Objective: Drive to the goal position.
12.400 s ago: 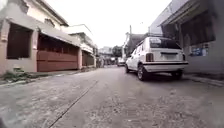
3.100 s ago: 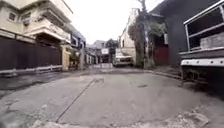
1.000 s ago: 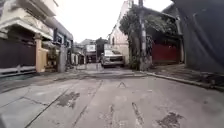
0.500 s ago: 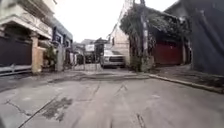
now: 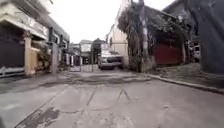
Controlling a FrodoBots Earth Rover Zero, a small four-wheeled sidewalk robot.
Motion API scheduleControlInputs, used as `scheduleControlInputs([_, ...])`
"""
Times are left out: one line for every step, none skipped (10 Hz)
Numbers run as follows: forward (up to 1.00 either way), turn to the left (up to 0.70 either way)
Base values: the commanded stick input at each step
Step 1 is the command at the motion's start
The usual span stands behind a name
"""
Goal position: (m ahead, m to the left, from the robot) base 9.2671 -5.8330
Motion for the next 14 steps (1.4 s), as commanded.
scheduleControlInputs([0.70, -0.27])
scheduleControlInputs([0.70, -0.27])
scheduleControlInputs([0.70, -0.27])
scheduleControlInputs([0.70, -0.27])
scheduleControlInputs([0.70, -0.27])
scheduleControlInputs([0.70, -0.20])
scheduleControlInputs([0.70, -0.01])
scheduleControlInputs([0.70, 0.00])
scheduleControlInputs([0.70, 0.00])
scheduleControlInputs([0.70, 0.00])
scheduleControlInputs([0.70, 0.00])
scheduleControlInputs([0.70, 0.00])
scheduleControlInputs([0.70, 0.00])
scheduleControlInputs([0.70, 0.00])
